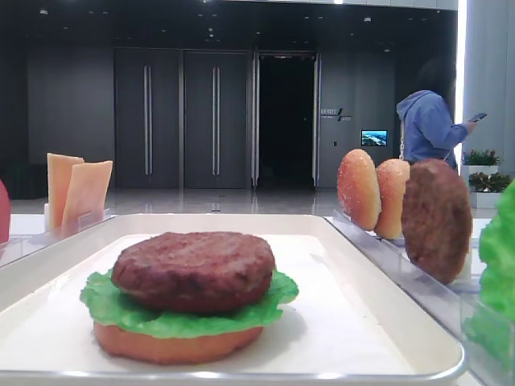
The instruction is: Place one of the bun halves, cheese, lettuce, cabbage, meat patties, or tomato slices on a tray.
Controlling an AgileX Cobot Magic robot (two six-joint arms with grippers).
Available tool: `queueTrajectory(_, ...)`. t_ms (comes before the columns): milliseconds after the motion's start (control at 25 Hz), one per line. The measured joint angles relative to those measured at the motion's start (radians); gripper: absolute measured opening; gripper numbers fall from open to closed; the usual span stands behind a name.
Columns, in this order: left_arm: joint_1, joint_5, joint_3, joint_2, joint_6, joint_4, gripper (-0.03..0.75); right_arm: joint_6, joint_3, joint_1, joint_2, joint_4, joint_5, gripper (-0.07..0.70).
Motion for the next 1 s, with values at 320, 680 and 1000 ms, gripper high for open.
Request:
queueTrajectory(320, 0.0, 0.0, 0.0, 0.0, 0.0, -0.001, -0.007, 0.0, 0.003, 0.001, -0.011, 0.0, -0.002, 0.543)
queueTrajectory(680, 0.0, 0.0, 0.0, 0.0, 0.0, -0.001, -0.007, 0.0, 0.003, 0.001, -0.011, 0.0, -0.002, 0.543)
queueTrajectory(1000, 0.0, 0.0, 0.0, 0.0, 0.0, -0.001, -0.007, 0.0, 0.003, 0.001, -0.011, 0.0, -0.002, 0.543)
